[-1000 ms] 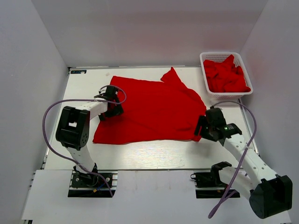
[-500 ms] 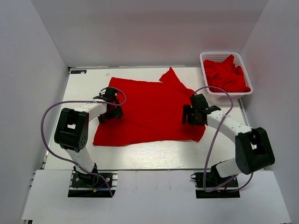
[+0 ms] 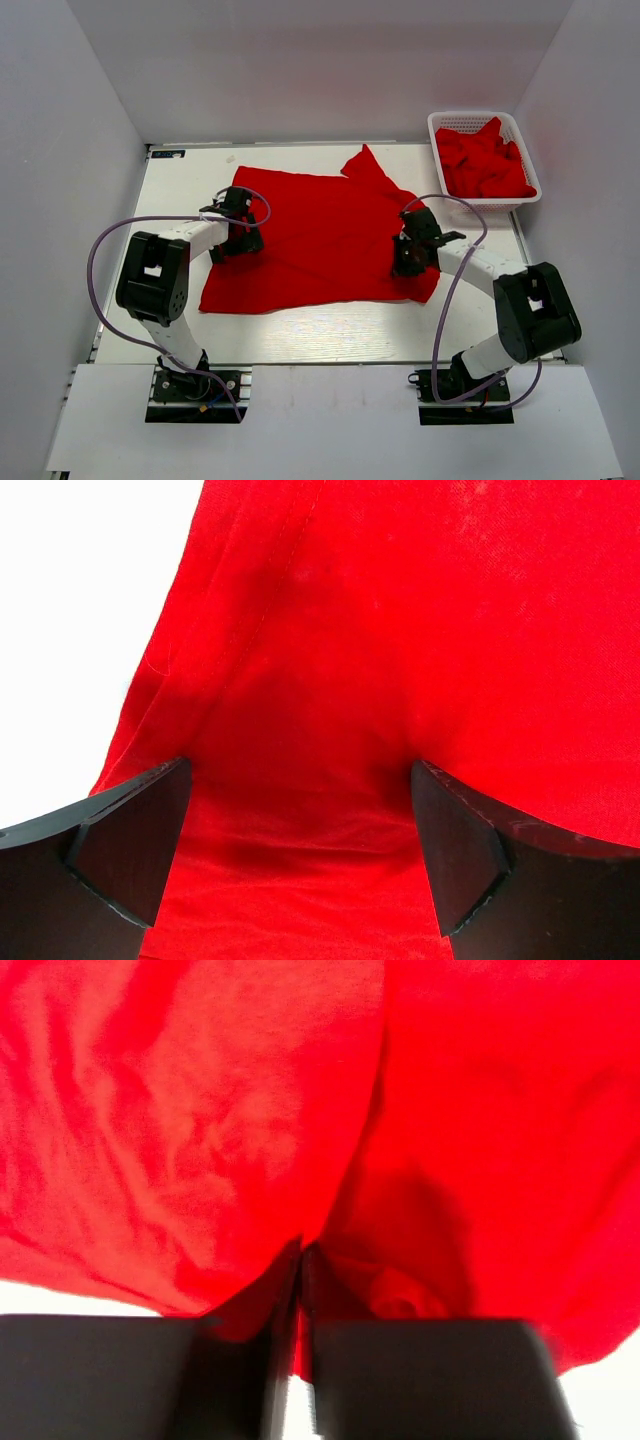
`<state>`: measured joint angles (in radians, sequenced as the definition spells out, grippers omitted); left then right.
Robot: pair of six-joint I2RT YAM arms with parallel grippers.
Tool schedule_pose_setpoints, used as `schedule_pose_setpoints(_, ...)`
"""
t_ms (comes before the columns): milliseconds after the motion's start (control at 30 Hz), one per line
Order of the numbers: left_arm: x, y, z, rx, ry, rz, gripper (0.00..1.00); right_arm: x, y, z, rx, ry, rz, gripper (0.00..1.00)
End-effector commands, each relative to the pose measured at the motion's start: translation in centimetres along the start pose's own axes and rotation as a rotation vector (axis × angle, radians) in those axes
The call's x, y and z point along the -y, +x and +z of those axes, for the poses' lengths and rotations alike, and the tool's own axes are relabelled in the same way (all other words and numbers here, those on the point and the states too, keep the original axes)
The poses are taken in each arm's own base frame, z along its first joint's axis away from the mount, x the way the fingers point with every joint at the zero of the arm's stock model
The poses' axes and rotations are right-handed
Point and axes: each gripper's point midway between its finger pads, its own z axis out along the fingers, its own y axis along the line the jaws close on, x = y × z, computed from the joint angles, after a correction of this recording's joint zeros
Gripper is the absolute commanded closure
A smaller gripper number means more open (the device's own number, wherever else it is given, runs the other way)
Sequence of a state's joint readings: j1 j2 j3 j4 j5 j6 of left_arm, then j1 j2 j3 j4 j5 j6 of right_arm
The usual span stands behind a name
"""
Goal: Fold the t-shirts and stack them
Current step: Flatten out the tshirt
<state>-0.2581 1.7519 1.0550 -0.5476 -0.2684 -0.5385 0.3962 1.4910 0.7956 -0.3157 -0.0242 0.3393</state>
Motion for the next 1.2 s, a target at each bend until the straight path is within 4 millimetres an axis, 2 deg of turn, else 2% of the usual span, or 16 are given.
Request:
schedule_pose_setpoints(0, -0.3, -0.4, -1.4, 0.021, 0.02, 0.001, 0.0, -2.7, -0.7, -0.9, 0.041, -0.146, -0.05, 0.97)
schedule_pose_setpoints(133, -0.3, -0.4, -1.4, 0.021, 0.02, 0.001, 0.0, -2.6, -0.9, -3.0, 0.084, -0.144, -0.097, 1.0)
schedule_pose_setpoints(233, -0.3, -0.4, -1.4, 0.021, 0.02, 0.001, 0.0, -2.2, 1.2, -5.6, 0.061, -0.132, -0.042, 1.0)
schedule_pose_setpoints(267, -0.3, -0.4, -1.4, 0.021, 0.02, 0.001, 0.0, -2.4, 2.4, -6.7, 0.058, -0.152, -0.021, 1.0)
schedule_pose_setpoints(367, -0.4, -0.1, -1.4, 0.012, 0.014, -0.005, 0.0, -3.6, 9.5, -8.9, -0.072, -0.29, 0.111, 1.0)
schedule_pose_setpoints(400, -0.4, -0.1, -1.4, 0.012, 0.014, -0.005, 0.0, -4.4, 10.0, -10.3, -0.033, -0.356, 0.147, 0.96)
schedule_pose_setpoints(433, -0.4, -0.1, -1.4, 0.012, 0.014, -0.005, 0.0, -4.9, 12.6, -10.3, -0.111, -0.407, 0.208, 0.93)
schedule_pose_setpoints(467, -0.2, -0.3, -1.4, 0.019, 0.019, -0.007, 0.0, -5.0, 13.5, -10.7, -0.084, -0.45, 0.216, 0.91)
schedule_pose_setpoints(567, -0.7, -0.1, -1.2, 0.021, -0.003, -0.014, 0.0, -5.3, 14.5, -12.7, -0.043, -0.507, 0.257, 0.8)
schedule_pose_setpoints(600, -0.8, 0.1, -1.2, 0.013, -0.008, -0.011, 0.0, -4.9, 15.8, -12.8, -0.091, -0.487, 0.267, 0.67)
schedule_pose_setpoints(633, -0.9, 0.3, -1.0, 0.005, -0.013, -0.009, 0.0, -4.8, 16.0, -13.1, -0.094, -0.485, 0.263, 0.64)
schedule_pose_setpoints(733, -0.8, 0.3, -1.0, 0.005, -0.013, -0.018, 0.0, -4.7, 15.8, -14.0, -0.091, -0.47, 0.201, 0.49)
schedule_pose_setpoints(833, -0.9, 0.3, -1.3, 0.007, -0.012, -0.019, 0.0, -5.1, 13.5, -15.0, -0.04, -0.464, 0.126, 0.35)
schedule_pose_setpoints(933, -0.5, -0.6, -2.2, 0.034, -0.001, -0.006, 0.0, -4.7, 10.1, -14.6, 0.041, -0.395, 0.063, 0.32)
schedule_pose_setpoints(1067, -0.7, -2.3, -3.9, 0.077, -0.015, -0.006, 0.0, -1.5, 6.5, -12.3, 0.075, -0.145, 0.049, 0.23)
schedule_pose_setpoints(1167, -0.5, -3.8, -5.5, 0.123, 0.011, -0.001, 0.0, -1.6, 3.9, -10.7, 0.119, -0.12, 0.026, 0.23)
